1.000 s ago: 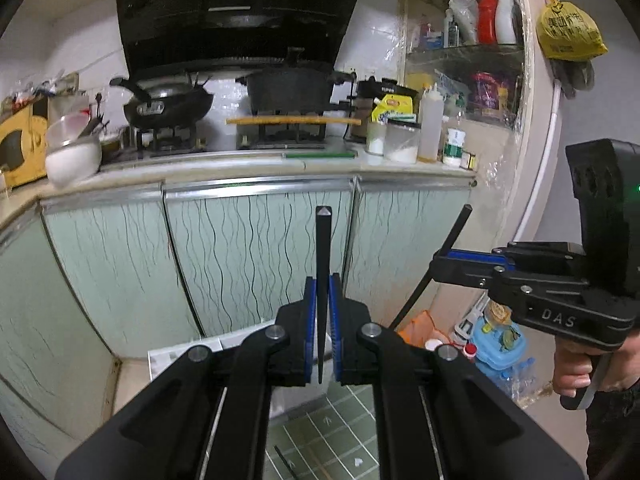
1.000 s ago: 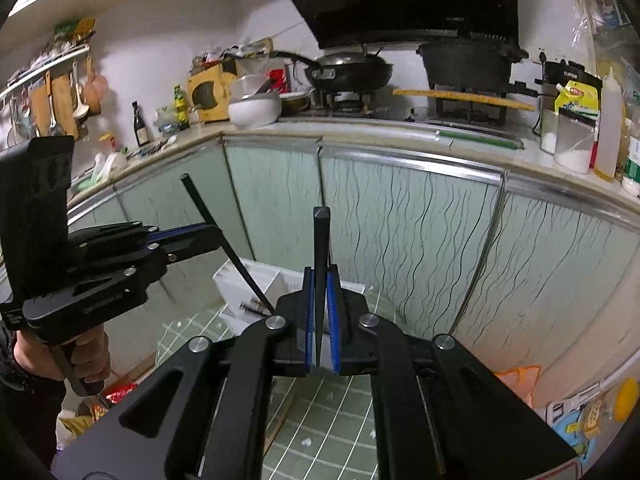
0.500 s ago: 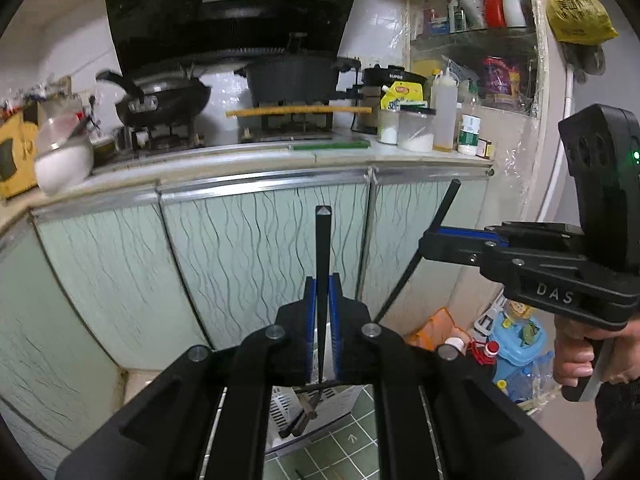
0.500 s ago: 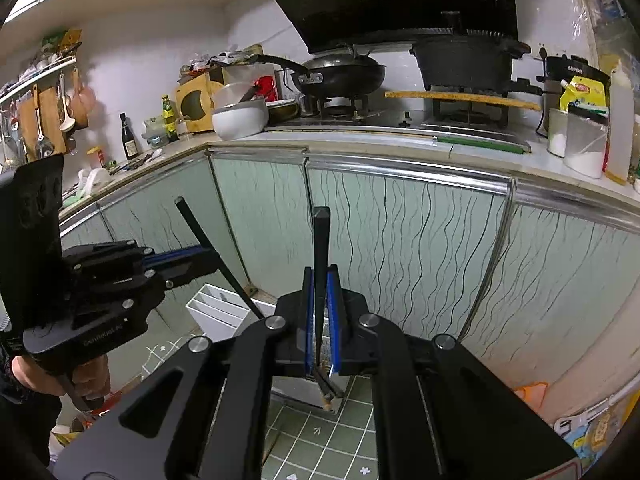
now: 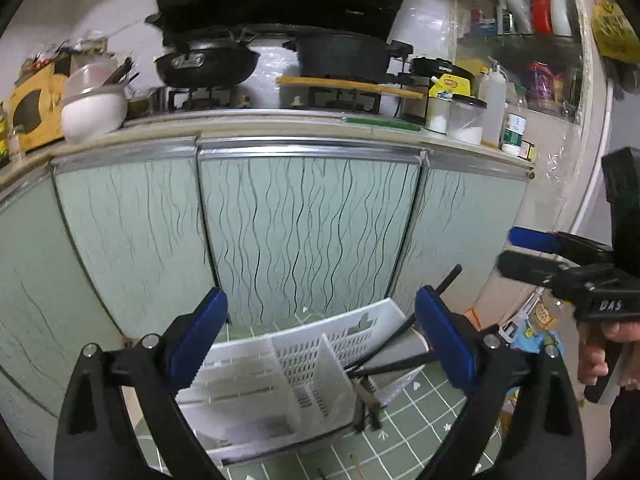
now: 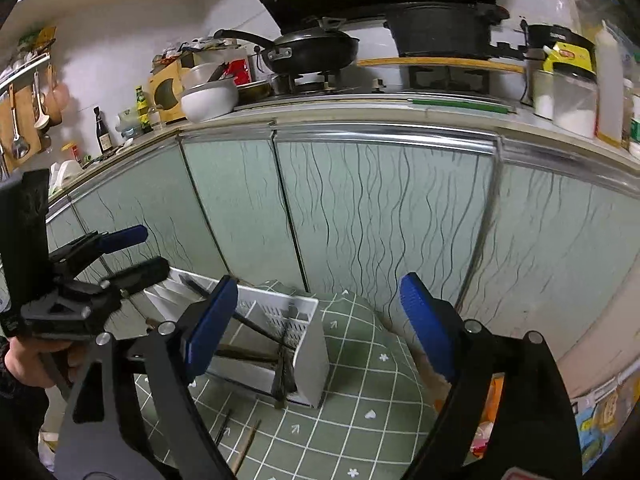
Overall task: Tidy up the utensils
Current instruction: 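Lower both black chopsticks into the holder slots and open both tools, then move both open tools back over the last black and wooden chopsticks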
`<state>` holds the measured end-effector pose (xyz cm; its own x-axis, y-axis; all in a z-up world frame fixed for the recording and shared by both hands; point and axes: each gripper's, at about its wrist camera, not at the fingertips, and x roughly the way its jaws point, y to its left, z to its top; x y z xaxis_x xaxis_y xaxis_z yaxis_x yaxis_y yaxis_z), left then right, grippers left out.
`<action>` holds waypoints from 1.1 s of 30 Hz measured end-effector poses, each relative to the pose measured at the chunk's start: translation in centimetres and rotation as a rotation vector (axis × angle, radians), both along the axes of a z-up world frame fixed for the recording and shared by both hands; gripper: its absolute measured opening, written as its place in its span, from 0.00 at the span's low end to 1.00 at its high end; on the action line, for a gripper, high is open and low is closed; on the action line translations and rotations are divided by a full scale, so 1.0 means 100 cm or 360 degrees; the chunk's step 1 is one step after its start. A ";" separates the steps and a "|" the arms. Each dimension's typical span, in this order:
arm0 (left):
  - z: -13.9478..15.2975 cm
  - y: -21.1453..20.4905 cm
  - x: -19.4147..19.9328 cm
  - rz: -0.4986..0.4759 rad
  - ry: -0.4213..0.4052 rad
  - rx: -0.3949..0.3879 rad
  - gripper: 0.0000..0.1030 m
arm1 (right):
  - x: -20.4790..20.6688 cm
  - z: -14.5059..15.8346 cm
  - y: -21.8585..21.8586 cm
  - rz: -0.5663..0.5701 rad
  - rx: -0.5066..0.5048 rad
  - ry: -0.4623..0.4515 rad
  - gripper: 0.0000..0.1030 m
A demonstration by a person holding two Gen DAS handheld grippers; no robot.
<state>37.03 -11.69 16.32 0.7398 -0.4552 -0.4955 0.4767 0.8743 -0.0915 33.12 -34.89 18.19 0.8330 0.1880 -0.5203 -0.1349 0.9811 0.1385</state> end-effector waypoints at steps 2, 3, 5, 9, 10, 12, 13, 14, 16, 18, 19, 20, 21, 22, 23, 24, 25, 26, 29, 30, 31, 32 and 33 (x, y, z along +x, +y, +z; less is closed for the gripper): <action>-0.003 0.011 -0.004 0.0019 0.0030 -0.0041 0.90 | -0.005 0.000 -0.001 -0.0004 -0.0014 -0.0005 0.91; -0.004 0.014 -0.008 0.0013 0.0039 -0.0052 0.90 | -0.011 0.000 0.000 -0.0002 -0.0041 -0.0008 0.92; -0.006 0.020 -0.015 0.0024 0.0044 -0.0054 0.92 | -0.019 0.000 0.001 -0.0006 -0.0069 -0.0008 0.92; -0.008 0.027 -0.036 0.0042 0.0028 -0.0045 0.95 | -0.041 -0.001 0.005 0.0020 -0.0055 -0.0004 0.92; -0.009 0.029 -0.041 0.0038 0.0030 -0.0043 0.95 | -0.045 -0.002 0.008 0.0026 -0.0061 -0.0004 0.92; -0.011 0.031 -0.053 0.0044 0.0035 -0.0020 0.95 | -0.054 -0.004 0.013 0.0033 -0.0075 -0.0003 0.92; -0.012 0.031 -0.059 0.0046 0.0037 -0.0008 0.95 | -0.060 -0.005 0.015 0.0037 -0.0081 -0.0005 0.92; -0.012 0.032 -0.064 0.0045 0.0038 -0.0007 0.95 | -0.065 -0.007 0.018 0.0038 -0.0083 -0.0002 0.92; -0.013 0.037 -0.076 0.0049 0.0037 -0.0016 0.95 | -0.075 -0.011 0.022 0.0040 -0.0081 0.0004 0.92; -0.013 0.043 -0.088 0.0063 0.0037 -0.0029 0.95 | -0.082 -0.014 0.025 0.0039 -0.0087 0.0014 0.92; -0.014 0.044 -0.092 0.0062 0.0036 -0.0033 0.95 | -0.087 -0.016 0.028 0.0040 -0.0093 0.0021 0.92; -0.014 0.047 -0.100 0.0062 0.0032 -0.0033 0.95 | -0.092 -0.018 0.030 0.0040 -0.0097 0.0023 0.92; -0.014 0.048 -0.105 0.0066 0.0027 -0.0030 0.95 | -0.096 -0.019 0.032 0.0041 -0.0100 0.0022 0.92; -0.015 0.050 -0.110 0.0073 0.0022 -0.0027 0.95 | -0.103 -0.021 0.035 0.0041 -0.0104 0.0021 0.92; -0.016 0.051 -0.117 0.0076 0.0023 -0.0023 0.95 | -0.108 -0.023 0.036 0.0040 -0.0106 0.0020 0.92; -0.017 0.053 -0.121 0.0074 0.0024 -0.0023 0.95 | -0.112 -0.024 0.038 0.0039 -0.0108 0.0017 0.92; -0.017 0.054 -0.126 0.0072 0.0024 -0.0020 0.95 | -0.118 -0.026 0.041 0.0034 -0.0118 0.0013 0.92; -0.018 0.055 -0.132 0.0078 0.0020 -0.0008 0.95 | -0.123 -0.027 0.043 0.0028 -0.0128 0.0012 0.92; -0.019 0.059 -0.147 0.0094 0.0008 -0.0002 0.95 | -0.137 -0.033 0.050 0.0029 -0.0147 0.0010 0.92; -0.019 0.060 -0.150 0.0097 0.0006 -0.0006 0.95 | -0.141 -0.035 0.052 0.0032 -0.0154 0.0009 0.92; -0.020 0.062 -0.156 0.0103 -0.0001 -0.0009 0.95 | -0.147 -0.036 0.055 0.0033 -0.0165 0.0003 0.92; -0.020 0.062 -0.160 0.0107 -0.0007 -0.0009 0.95 | -0.152 -0.038 0.057 0.0031 -0.0176 -0.0004 0.92; -0.021 0.063 -0.165 0.0112 -0.0017 -0.0004 0.95 | -0.155 -0.039 0.059 0.0029 -0.0185 -0.0008 0.92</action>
